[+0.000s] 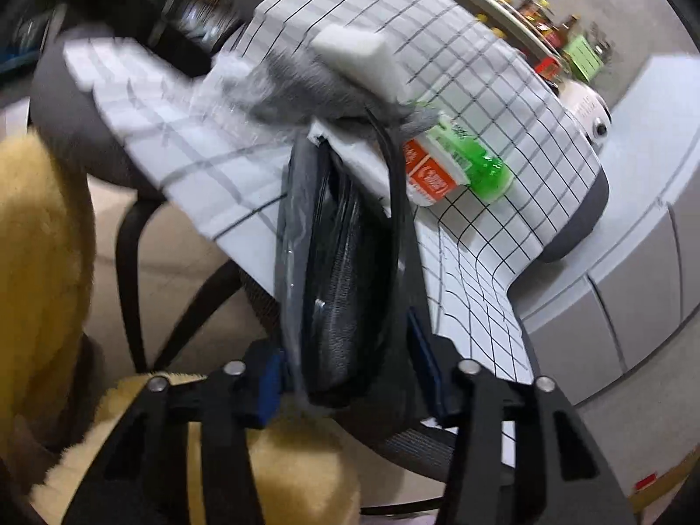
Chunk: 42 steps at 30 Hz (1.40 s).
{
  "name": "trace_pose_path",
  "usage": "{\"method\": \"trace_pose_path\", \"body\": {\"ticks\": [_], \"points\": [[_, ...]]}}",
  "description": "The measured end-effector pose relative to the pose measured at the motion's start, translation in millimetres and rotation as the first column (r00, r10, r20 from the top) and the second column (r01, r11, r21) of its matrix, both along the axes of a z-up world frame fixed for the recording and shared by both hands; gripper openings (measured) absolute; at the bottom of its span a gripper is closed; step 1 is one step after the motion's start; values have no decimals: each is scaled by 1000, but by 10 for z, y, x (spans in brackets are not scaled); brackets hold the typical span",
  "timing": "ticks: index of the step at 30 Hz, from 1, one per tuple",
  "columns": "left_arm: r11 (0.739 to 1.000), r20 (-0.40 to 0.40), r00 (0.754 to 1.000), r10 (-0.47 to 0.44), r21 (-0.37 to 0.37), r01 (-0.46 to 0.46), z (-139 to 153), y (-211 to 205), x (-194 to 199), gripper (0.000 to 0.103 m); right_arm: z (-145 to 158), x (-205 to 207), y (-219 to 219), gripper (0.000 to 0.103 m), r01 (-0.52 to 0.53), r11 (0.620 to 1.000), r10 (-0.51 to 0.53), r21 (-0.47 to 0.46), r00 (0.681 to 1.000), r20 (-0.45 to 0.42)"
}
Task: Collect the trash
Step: 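Grasp the black pouch with the right tool and lift it, then grasp the white sponge with the left tool while the right tool holds the pouch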
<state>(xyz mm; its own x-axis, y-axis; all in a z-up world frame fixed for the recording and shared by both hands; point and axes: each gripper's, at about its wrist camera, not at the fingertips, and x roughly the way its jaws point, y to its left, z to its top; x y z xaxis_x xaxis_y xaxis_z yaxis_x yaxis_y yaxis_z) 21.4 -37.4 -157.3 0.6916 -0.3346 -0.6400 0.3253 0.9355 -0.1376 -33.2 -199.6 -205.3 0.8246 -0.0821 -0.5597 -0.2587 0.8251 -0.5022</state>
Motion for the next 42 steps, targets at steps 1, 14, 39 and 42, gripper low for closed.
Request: {"method": "trace_pose_path", "body": {"ticks": [1, 14, 39, 42], "points": [[1000, 1, 1000, 2, -1, -2, 3, 5, 2, 42, 80, -17, -37, 44, 3, 999, -3, 44, 1000, 1], [1000, 8, 1000, 3, 2, -3, 38, -15, 18, 42, 524, 305, -871, 37, 192, 806, -168, 559, 981, -95], [999, 122, 992, 27, 26, -30, 566, -490, 983, 59, 866, 235, -1303, 8, 188, 672, -254, 716, 967, -15], [998, 101, 994, 37, 50, -42, 532, -599, 1096, 56, 836, 230, -1355, 8, 199, 669, -266, 716, 964, -19]]}}
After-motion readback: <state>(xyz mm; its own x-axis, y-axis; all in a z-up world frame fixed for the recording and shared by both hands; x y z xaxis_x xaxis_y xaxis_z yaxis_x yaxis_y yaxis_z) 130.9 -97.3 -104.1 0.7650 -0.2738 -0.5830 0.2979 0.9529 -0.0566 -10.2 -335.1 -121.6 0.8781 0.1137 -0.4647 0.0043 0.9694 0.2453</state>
